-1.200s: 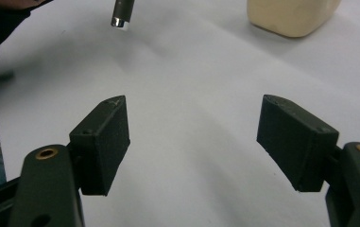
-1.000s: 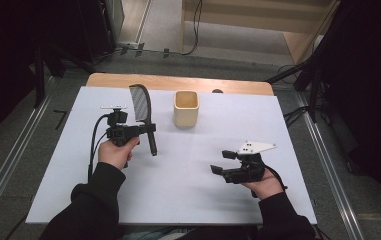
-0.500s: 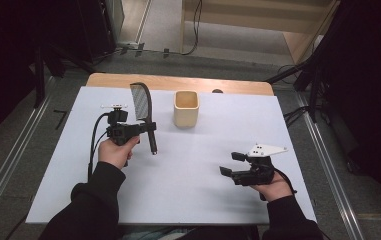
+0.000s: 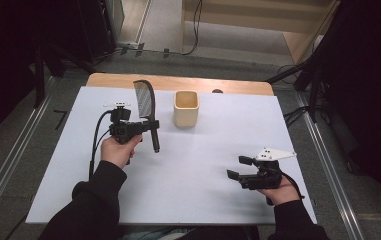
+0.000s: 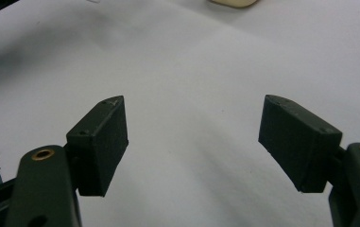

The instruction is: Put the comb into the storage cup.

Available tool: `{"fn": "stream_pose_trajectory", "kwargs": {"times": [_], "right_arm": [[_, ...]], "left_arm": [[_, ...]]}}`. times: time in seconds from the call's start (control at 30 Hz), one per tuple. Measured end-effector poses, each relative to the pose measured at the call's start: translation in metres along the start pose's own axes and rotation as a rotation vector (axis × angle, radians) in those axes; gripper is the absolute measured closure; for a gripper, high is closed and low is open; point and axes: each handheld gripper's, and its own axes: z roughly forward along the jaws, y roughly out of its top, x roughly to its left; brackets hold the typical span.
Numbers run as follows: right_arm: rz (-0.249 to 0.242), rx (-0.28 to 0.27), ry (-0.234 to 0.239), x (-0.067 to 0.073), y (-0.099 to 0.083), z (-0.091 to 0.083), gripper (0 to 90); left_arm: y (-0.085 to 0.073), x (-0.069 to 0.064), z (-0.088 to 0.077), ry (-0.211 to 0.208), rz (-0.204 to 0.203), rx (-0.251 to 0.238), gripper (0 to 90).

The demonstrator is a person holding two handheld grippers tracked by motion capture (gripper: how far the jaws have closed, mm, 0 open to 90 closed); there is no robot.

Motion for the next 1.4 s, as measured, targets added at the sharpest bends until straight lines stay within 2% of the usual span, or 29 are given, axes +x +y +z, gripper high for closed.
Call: {"fn": "stream_pose_trajectory", "kwargs": {"times": [0.6, 0.97, 1.27, 1.4], "right_arm": [[0.015, 0.008, -0.031, -0.005, -0.010, -0.012, 22.8], [0.013, 0.012, -0.024, -0.005, -0.011, -0.010, 22.8], [0.004, 0.029, -0.051, -0.006, -0.010, -0.008, 22.8], [0.009, 0.028, -0.047, -0.006, -0.011, -0.008, 22.8]], "left_arm": [[0.011, -0.016, 0.020, -0.037, 0.081, 0.020, 72.5], [0.024, -0.018, 0.026, -0.061, 0.080, 0.028, 72.4], [0.033, -0.023, 0.029, -0.074, 0.086, 0.036, 72.4], [0.039, -0.026, 0.031, -0.080, 0.088, 0.036, 72.4]]}}
